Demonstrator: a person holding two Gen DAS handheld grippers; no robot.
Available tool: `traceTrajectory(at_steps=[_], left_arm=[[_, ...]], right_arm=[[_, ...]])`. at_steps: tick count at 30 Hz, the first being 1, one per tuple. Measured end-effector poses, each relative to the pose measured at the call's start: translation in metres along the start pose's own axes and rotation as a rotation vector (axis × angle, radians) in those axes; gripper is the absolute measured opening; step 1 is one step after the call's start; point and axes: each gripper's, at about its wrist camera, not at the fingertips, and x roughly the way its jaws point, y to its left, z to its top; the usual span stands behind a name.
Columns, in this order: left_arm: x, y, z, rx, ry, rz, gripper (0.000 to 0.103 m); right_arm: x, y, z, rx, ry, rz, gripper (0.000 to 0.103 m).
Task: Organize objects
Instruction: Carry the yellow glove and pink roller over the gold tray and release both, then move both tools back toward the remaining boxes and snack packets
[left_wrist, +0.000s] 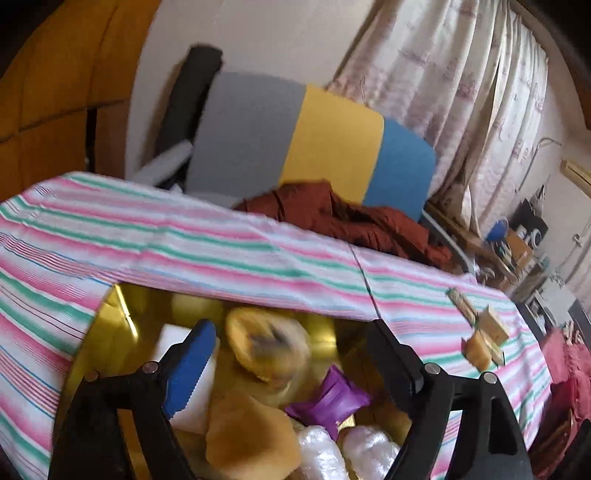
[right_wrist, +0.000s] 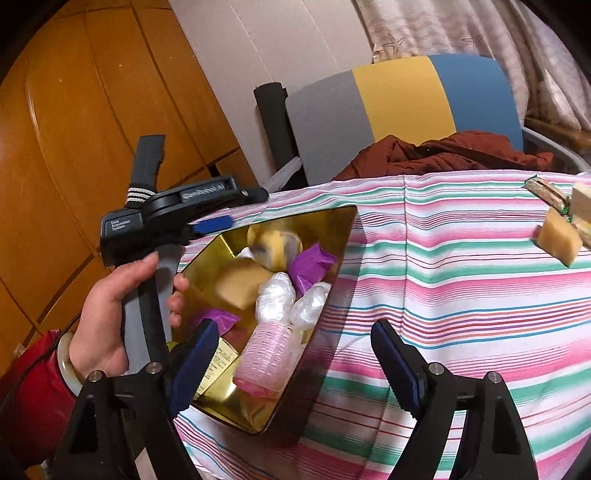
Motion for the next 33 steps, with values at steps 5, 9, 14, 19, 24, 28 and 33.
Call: traceTrajectory(at_steps=[5, 9, 14, 19, 24, 28, 33], left_arm=[[-0.022, -0.005, -0.01, -0.002, -0.017, 0.004, 0.086], [-0.036, -0.01, -0.026, -0.017, -0.022, -0.02, 0.086], [-0.046, -0.02, -0.042, -0.042, -0.003, -0.077, 0.086], [-0.052, -0.041, -0.054, -0.012, 0.024, -0.124, 0.086], [-0.054, -0.066, -0.066, 0.038, 0.052, -0.168, 0.086], [-0.054, -0.093, -0.078, 0.09, 0.088, -0.212, 0.085], [-0.049, -0.13, -0.093, 0.17, 0.134, -0.266, 0.086]], right_arm=[[-0.002, -0.005, 0.0, 0.021, -0.008, -0.004, 0.085], [-0.003, -0.009, 0.0, 0.034, -0.016, -0.017, 0.085], [-0.011, -0.019, 0.007, 0.031, -0.043, -0.066, 0.086], [-0.018, -0.041, 0.011, 0.061, -0.05, -0.133, 0.088], [-0.022, -0.068, 0.012, 0.102, -0.028, -0.199, 0.088], [-0.026, -0.093, 0.012, 0.127, -0.017, -0.244, 0.088], [-0.037, -0.127, 0.012, 0.144, -0.017, -0.316, 0.088]])
